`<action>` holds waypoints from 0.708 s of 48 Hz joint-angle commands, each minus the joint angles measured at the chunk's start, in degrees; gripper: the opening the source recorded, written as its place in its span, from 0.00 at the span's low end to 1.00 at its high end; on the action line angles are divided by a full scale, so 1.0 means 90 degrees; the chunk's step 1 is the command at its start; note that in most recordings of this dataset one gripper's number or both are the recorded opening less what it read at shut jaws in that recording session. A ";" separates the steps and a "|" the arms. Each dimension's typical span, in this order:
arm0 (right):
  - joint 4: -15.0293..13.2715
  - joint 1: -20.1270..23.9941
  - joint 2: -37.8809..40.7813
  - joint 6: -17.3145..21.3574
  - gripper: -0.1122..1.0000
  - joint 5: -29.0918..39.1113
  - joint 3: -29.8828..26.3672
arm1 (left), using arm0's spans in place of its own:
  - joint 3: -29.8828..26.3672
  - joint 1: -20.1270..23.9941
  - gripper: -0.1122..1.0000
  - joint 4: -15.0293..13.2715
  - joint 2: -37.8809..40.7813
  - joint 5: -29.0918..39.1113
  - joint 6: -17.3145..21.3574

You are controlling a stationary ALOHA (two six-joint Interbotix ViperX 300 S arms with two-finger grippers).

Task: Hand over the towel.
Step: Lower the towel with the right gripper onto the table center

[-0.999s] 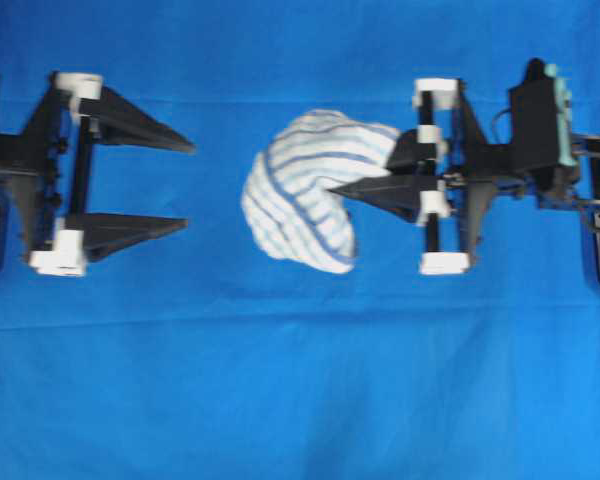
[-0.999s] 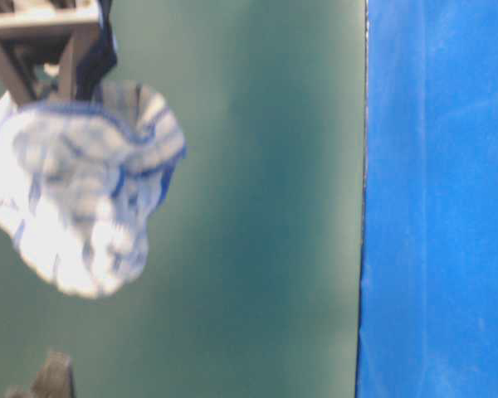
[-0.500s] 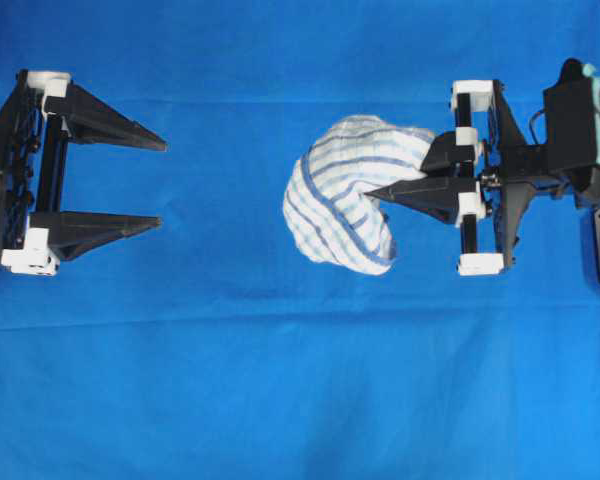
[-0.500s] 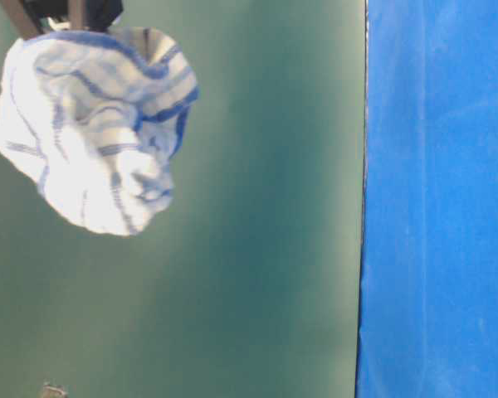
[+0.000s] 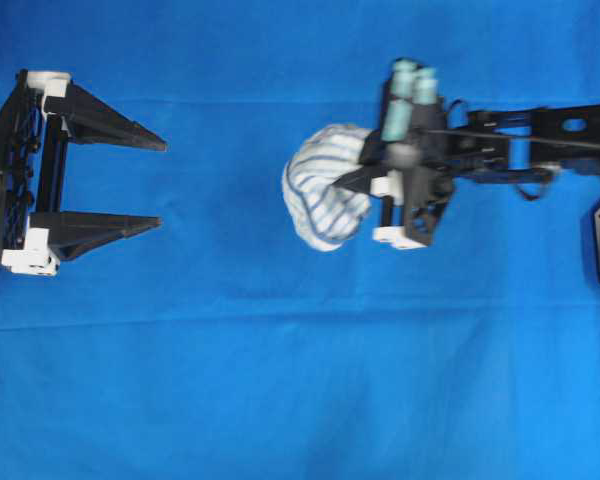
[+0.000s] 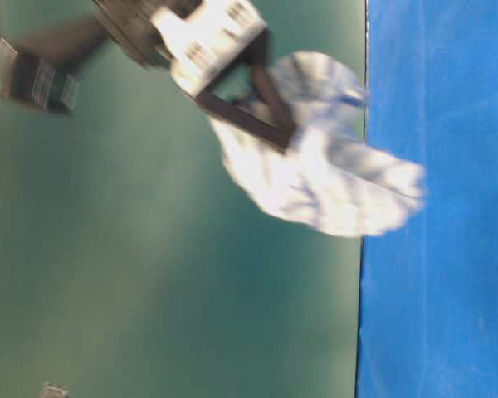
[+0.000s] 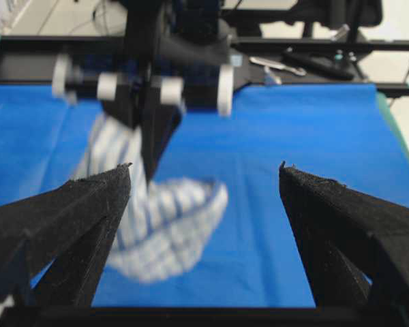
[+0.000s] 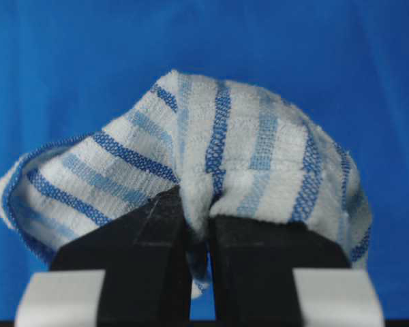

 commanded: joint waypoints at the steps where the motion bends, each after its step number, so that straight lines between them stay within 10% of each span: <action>1: -0.0020 -0.0049 0.0488 -0.0020 0.16 0.0410 -0.0371 | -0.0059 0.0010 0.94 -0.0010 -0.0020 -0.0010 0.0010; 34: -0.0029 -0.0117 0.1484 0.0039 0.16 0.0596 -0.0713 | -0.0020 0.0010 0.94 -0.0010 -0.0010 0.0039 0.0029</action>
